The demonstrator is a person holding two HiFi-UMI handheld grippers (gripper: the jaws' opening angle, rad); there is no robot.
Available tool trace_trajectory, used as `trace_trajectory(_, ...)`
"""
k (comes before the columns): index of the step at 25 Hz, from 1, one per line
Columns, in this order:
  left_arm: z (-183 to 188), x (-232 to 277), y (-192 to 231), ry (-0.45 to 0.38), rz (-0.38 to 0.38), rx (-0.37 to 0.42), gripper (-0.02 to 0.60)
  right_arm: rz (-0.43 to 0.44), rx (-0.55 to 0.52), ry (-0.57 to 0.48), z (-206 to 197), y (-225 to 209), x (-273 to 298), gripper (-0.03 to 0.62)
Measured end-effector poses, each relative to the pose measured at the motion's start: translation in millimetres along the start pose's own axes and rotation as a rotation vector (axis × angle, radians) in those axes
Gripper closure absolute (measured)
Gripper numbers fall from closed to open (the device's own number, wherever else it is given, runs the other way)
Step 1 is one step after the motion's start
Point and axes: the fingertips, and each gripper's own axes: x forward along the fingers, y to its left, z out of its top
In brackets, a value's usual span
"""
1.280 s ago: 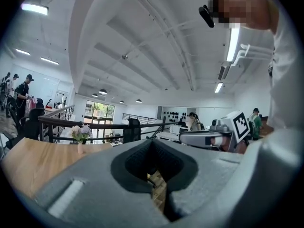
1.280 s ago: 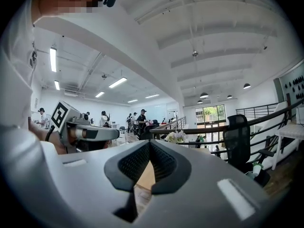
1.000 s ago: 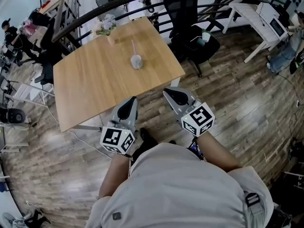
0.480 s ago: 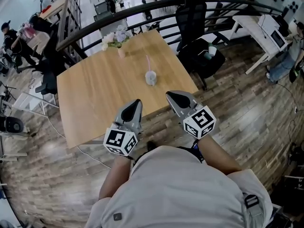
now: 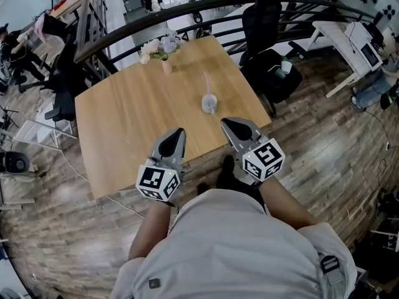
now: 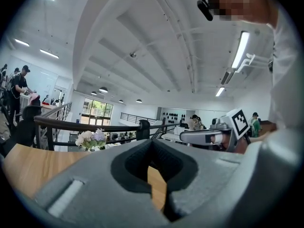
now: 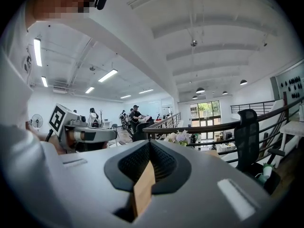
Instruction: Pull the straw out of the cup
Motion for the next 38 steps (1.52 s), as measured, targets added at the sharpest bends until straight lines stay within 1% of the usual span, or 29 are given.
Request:
trace_trajectory(4,-6.3,13.0,16.9,0.014,0.010,-0.009,0.577,0.011,0.017,0.012,-7.4,-14.9,23.1,0.585)
trace_trajectory(8,-9.0,31.2,34.5,0.028,0.033,-0.016,0.577,0.025,0.037,0.027,-12.6,-39.2,47.5,0.585)
trace_trajectory(12,-17.2,56.4,59.5,0.050,0.068,-0.026,0.577,0.040,0.024,0.050,-17.5,-70.3,77.9,0.585)
trace_trajectory(15,-21.7,81.4,77.6,0.075,0.099,-0.049,0.577,0.055,0.043,0.078,-18.7,-99.9,100.0,0.585)
trace_trajectory(18,-27.0,108.3,89.7,0.097,0.109,-0.072,0.577,0.070,0.061,0.125,-27.1,-128.6,122.4,0.583)
trace_trajectory(22,-42.0,145.3,102.0,0.132,0.104,-0.079,0.577,0.101,0.085,0.189,-47.5,-159.8,150.5,0.559)
trace_trajectory(26,-68.6,177.2,115.2,0.185,0.095,-0.092,0.577,0.131,0.114,0.256,-73.8,-185.7,170.9,0.522)
trace_trajectory(32,-97.0,212.9,139.7,0.226,0.138,-0.126,0.577,0.172,0.144,0.370,-125.5,-219.4,200.0,0.496)
trace_trajectory(38,-128.6,236.6,157.3,0.266,0.161,-0.160,0.577,0.235,0.151,0.474,-177.7,-234.7,226.1,0.482)
